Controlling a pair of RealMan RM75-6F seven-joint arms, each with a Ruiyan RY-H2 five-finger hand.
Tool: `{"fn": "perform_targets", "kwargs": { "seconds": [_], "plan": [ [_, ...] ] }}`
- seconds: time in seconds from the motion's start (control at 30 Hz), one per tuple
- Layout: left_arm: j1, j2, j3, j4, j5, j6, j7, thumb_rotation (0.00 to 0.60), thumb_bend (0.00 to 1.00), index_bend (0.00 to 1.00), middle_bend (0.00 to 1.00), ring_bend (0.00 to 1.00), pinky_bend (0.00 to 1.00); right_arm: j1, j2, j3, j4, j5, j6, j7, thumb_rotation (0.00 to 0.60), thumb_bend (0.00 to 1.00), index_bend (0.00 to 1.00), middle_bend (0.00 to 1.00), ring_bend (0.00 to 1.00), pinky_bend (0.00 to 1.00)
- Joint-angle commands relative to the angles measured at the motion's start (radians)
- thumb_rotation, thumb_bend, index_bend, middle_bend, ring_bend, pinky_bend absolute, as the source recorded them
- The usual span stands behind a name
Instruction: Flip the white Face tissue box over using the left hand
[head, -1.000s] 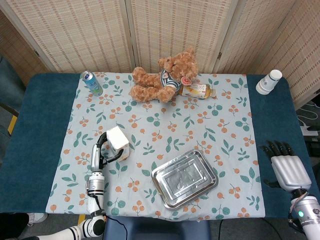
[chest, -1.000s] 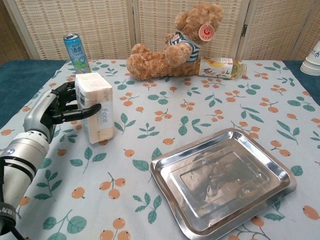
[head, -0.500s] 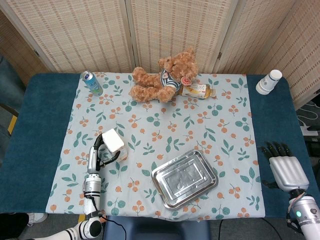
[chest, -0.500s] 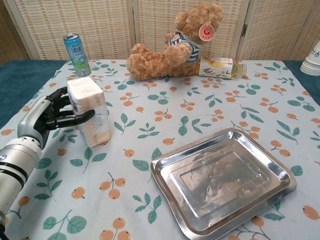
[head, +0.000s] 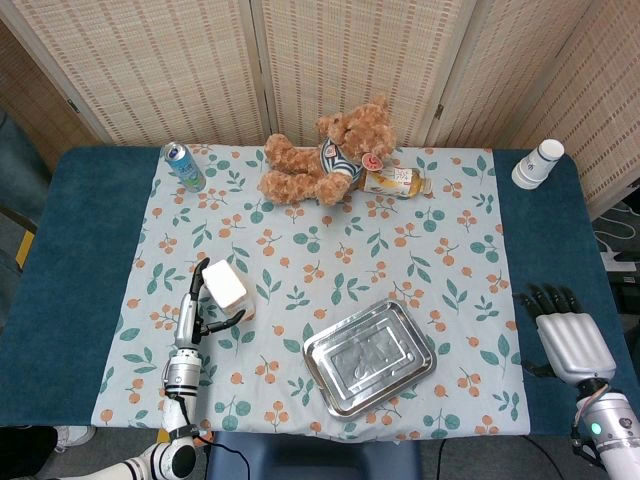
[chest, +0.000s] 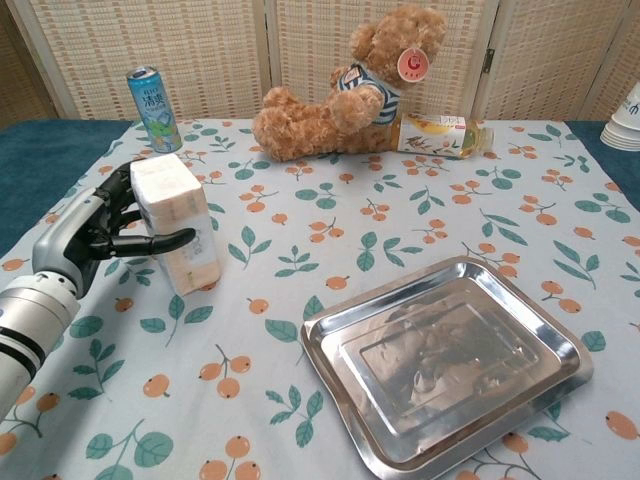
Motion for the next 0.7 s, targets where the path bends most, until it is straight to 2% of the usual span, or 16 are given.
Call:
{"fn": "perform_targets", "kwargs": {
  "seconds": [0.03,0.3,0.53,0.7],
  "plan": [
    [0.006,0.011,-0.002,-0.015,-0.001,0.003,0.009,0.600,0.11,0.00,0.00,0.00,0.07,0.001,0.000,0.000,-0.001,-0.002,-0.001,0.001,0.600,0.12,0.16,0.04,0.00,0.00],
    [0.026,0.058,-0.005,-0.077,0.004,0.026,0.045,0.600,0.10,0.00,0.00,0.00,0.05,0.010,-0.006,-0.002,-0.002,-0.005,-0.015,-0.003,0.600,0.12,0.16,0.04,0.00,0.00],
    [0.024,0.111,-0.032,-0.163,0.008,0.041,0.080,0.600,0.10,0.00,0.00,0.00,0.05,0.022,-0.012,-0.001,-0.007,-0.008,-0.026,-0.008,0.600,0.12,0.16,0.05,0.00,0.00],
    [0.030,0.176,-0.049,-0.286,0.038,0.085,0.129,0.600,0.10,0.00,0.00,0.00,0.04,0.024,-0.013,-0.002,-0.008,-0.006,-0.027,-0.009,0.600,0.12,0.16,0.05,0.00,0.00]
  ]
}}
